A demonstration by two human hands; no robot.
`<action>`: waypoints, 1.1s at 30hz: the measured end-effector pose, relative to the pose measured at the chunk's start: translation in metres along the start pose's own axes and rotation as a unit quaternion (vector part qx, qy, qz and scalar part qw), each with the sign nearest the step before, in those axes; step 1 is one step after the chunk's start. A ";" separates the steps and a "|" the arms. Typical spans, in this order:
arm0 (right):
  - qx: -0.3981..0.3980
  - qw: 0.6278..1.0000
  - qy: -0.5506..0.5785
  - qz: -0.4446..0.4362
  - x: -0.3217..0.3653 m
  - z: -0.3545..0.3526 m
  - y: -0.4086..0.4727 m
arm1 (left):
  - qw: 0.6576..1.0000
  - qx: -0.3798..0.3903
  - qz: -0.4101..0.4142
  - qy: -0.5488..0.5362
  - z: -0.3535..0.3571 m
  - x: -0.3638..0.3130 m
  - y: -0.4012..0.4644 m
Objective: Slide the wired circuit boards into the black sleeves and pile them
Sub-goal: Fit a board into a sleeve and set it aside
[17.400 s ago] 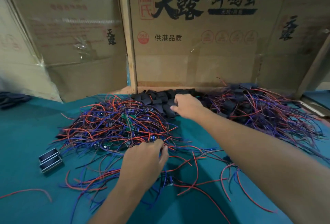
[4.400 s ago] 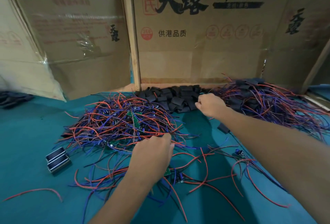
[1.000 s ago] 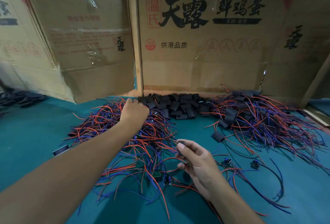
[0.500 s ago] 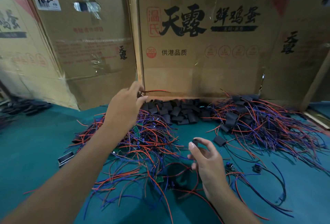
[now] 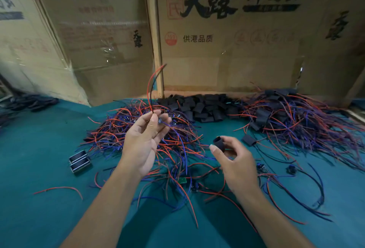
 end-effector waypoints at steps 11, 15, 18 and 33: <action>0.339 0.884 0.284 0.151 0.016 0.024 -0.025 | 0.992 0.002 0.009 -0.122 -0.010 -0.008 0.006; 0.395 0.835 0.349 0.157 0.028 0.028 -0.039 | 0.987 0.014 0.009 -0.159 -0.011 -0.009 0.008; 0.449 0.800 0.368 0.151 0.037 0.029 -0.047 | 0.986 0.020 0.014 -0.164 -0.009 -0.008 0.008; 0.477 0.741 0.449 0.149 0.050 0.029 -0.047 | 0.986 0.022 0.004 -0.162 -0.004 -0.007 0.005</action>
Point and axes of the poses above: each hand's wrist, its own y-axis towards the middle knuckle, its own z-axis out of the palm, x = y × z, the point moved 4 cm from there along y, towards the middle knuckle, and after that the axes turned 15 degrees about -y, right-handed, at the moved point
